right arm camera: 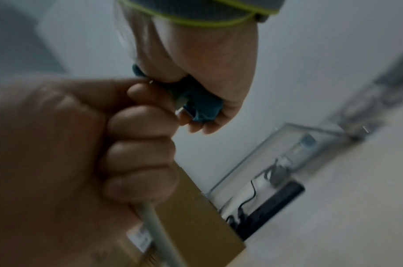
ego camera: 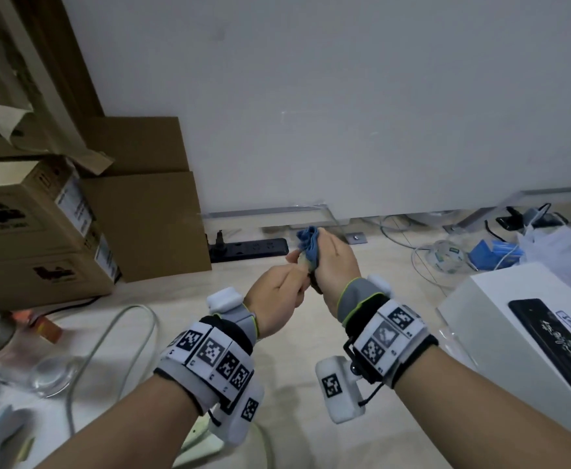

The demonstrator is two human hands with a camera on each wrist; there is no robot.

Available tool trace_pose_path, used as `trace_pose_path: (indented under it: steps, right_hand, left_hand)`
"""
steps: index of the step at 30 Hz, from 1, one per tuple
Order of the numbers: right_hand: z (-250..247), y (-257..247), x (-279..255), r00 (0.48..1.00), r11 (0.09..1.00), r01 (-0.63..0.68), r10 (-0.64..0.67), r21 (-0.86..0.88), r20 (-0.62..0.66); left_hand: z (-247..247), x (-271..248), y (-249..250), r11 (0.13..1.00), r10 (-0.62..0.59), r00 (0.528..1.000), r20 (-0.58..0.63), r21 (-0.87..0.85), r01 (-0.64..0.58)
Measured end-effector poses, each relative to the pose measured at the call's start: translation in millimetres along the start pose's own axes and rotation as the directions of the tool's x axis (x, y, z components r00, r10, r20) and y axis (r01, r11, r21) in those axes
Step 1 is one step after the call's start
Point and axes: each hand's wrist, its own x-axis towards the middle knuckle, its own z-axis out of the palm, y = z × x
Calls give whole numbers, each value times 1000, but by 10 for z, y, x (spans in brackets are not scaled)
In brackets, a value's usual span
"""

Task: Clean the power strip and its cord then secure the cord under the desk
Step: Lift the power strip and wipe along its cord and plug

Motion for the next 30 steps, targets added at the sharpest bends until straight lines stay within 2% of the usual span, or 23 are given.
trace_pose_path:
  steps: [1,2,3,5,7,8,9,10,11,12,13,14,17,19,21,22,24,26,28,29,30]
  right_hand:
    - [0,-31,21,988,974,-154,154,163,14]
    - [-5,-60,33,960,912,-278,274,303,54]
    - [-19,-75,55,936,854,-347,339,387,91]
    - [-69,-136,97,932,808,-359,339,467,129]
    - [-60,-224,81,955,783,-295,265,547,135]
    - [-63,-229,44,975,833,-221,184,507,123]
    - [-69,-195,11,993,933,-99,71,346,93]
    - [-60,-116,-28,993,994,74,-81,85,83]
    - [-45,-22,-70,960,951,265,-244,-162,138]
    - [-31,68,-111,911,855,408,-354,-322,213]
    - [-28,139,-123,875,781,482,-407,-397,262]
    - [-14,166,-115,864,757,503,-429,-417,263]
    - [49,121,-64,889,778,456,-421,-432,179]
    - [147,42,-64,942,873,328,-331,-362,56]
    - [221,2,-54,993,979,94,-104,-178,-47]
    - [225,-16,-35,998,999,-40,39,-21,-48]
    - [209,-120,-26,965,913,-262,258,313,53]
    - [191,-185,52,940,841,-342,315,420,135]
    - [224,-222,102,953,901,-302,278,312,119]
    - [232,-183,121,982,979,-178,171,102,75]
    - [202,-118,94,995,977,65,-48,-203,88]
  left_hand:
    - [-12,-10,4,1000,16,1000,21,2,-16]
    - [-27,-18,6,1000,23,999,36,2,-23]
    - [-52,-22,3,1000,19,999,42,3,-19]
    - [-101,-25,12,1000,-15,999,29,-11,15]
    - [-163,-28,16,995,-77,997,9,-61,77]
    - [-175,-23,27,991,-106,994,11,-83,106]
    - [-177,-21,42,986,-130,991,13,-105,130]
    - [-181,-25,49,978,-154,988,10,-138,154]
    - [-181,-30,62,967,-181,983,9,-183,179]
    - [-178,-37,75,952,-202,979,15,-233,200]
    - [-174,-47,91,937,-213,977,23,-278,211]
    - [-164,-54,101,927,-218,976,23,-309,214]
    - [-154,-66,111,925,-212,977,-2,-324,200]
    - [-153,-49,112,934,-198,980,-9,-304,186]
    - [-161,-35,102,948,-180,984,-4,-267,173]
    - [-175,-35,94,953,-178,984,2,-251,173]
    - [-221,-53,71,944,-200,980,21,-264,199]
    - [-285,-76,46,896,-257,964,64,-358,263]
    - [-347,-76,37,828,-305,942,139,-450,334]
    - [-371,-75,34,806,-321,933,165,-470,361]
    - [-393,-76,30,792,-335,925,178,-479,379]
